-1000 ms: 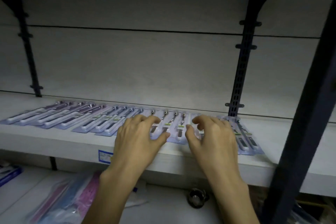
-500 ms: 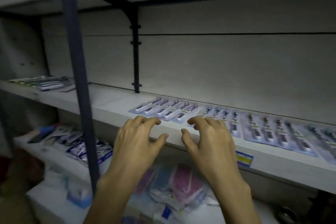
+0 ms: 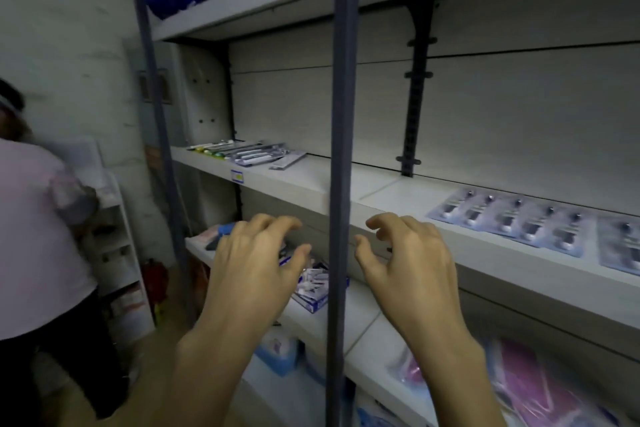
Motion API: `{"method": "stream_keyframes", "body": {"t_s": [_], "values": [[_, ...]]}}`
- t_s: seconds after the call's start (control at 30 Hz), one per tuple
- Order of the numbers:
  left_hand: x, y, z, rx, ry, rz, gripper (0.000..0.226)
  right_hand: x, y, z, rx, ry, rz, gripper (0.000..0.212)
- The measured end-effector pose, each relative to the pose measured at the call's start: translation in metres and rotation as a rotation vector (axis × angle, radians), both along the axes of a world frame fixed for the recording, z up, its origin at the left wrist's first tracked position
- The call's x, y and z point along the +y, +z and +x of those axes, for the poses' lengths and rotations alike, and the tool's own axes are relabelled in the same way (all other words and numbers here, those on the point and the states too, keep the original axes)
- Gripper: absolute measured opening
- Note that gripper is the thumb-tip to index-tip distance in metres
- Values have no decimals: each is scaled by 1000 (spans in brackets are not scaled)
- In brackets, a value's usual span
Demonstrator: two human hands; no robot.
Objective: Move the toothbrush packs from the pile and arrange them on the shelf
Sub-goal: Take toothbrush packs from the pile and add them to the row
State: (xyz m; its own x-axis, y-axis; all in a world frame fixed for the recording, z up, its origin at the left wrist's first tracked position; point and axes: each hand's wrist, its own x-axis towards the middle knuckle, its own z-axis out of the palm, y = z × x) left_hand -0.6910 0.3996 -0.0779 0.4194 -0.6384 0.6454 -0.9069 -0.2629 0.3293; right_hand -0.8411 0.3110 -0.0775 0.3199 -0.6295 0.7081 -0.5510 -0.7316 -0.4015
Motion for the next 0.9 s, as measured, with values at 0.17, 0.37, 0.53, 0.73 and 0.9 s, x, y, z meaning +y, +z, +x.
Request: {"method": "stream_keyframes", "body": {"t_s": [0.17, 0.37, 0.53, 0.73, 0.9], "values": [[-2, -8, 55, 11, 22, -30, 30, -3, -8, 59, 0, 24, 30, 30], [-18, -18, 129, 9, 25, -23, 28, -24, -22, 131, -27, 29, 59, 27], [-50, -11, 206, -3, 14, -30, 28, -51, -20, 211, -6, 56, 69, 28], [-90, -9, 289, -6, -28, -77, 31, -80, -17, 307, -26, 57, 76, 24], [-110, -18, 359, 5, -46, -79, 29, -98, -22, 369, -6, 35, 85, 20]]}}
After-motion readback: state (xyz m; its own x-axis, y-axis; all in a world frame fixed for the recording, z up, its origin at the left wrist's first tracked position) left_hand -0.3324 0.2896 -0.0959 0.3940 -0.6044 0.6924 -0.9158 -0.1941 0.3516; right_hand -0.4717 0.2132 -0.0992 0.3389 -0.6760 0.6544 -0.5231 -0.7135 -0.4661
